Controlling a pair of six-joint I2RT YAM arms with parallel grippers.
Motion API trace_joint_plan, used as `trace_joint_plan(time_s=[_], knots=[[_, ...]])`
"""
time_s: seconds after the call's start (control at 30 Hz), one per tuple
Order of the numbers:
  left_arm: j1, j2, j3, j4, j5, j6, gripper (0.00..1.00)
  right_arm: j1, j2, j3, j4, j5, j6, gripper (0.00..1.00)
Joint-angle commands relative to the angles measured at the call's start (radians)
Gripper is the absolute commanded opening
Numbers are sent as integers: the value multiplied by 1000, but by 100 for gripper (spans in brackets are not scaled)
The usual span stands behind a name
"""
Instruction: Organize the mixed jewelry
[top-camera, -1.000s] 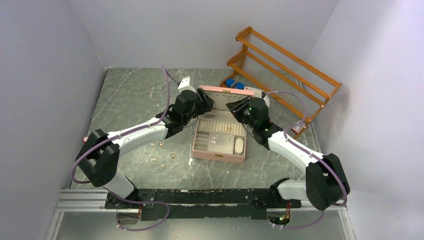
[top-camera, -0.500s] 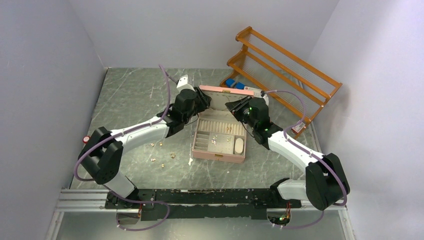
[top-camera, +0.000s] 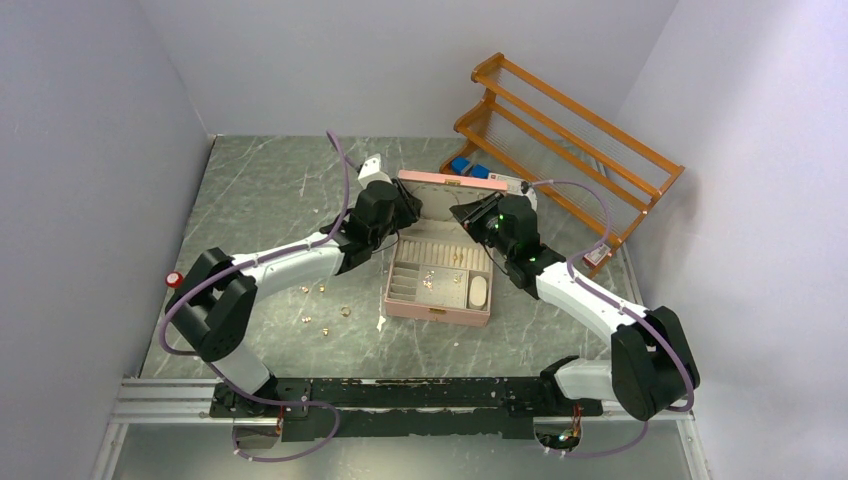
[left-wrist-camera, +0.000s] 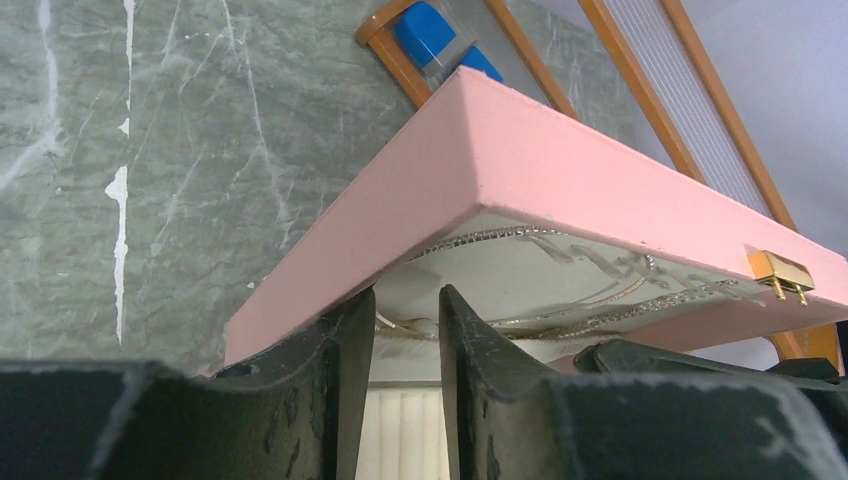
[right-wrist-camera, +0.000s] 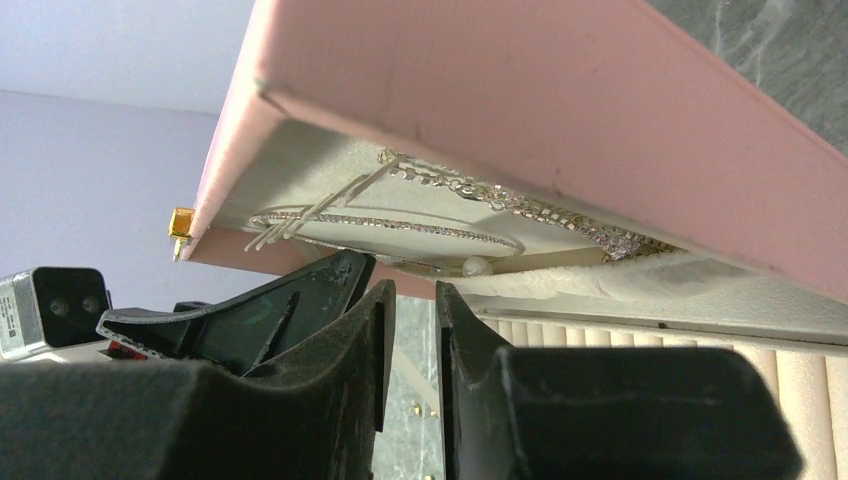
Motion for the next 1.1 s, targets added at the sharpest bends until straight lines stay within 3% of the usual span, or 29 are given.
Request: trace_joint_plan(time_s=[0.0, 0.13, 0.33, 0.67, 0.77, 0.93, 1.07], knots=[[18, 21, 18, 0, -56, 7, 35, -4, 3, 17, 23, 3, -18, 25], [18, 19, 25, -11, -52, 11, 34, -4, 2, 21, 18, 2, -19, 24], [22, -31, 44, -53, -8, 26, 40, -15, -27, 49, -22, -28, -61, 25], [31, -195, -41, -116, 152, 25, 52, -88, -163, 87, -246, -190, -248, 39], [33, -248, -78, -151, 195, 36, 59, -102, -209, 90, -388, -153, -308, 47], [36, -291, -125, -289, 219, 76, 80, -108, -269, 89, -604, 6, -387, 63], [39, -295, -161, -345, 244, 101, 89, -108, -271, 59, -689, 126, -404, 67]])
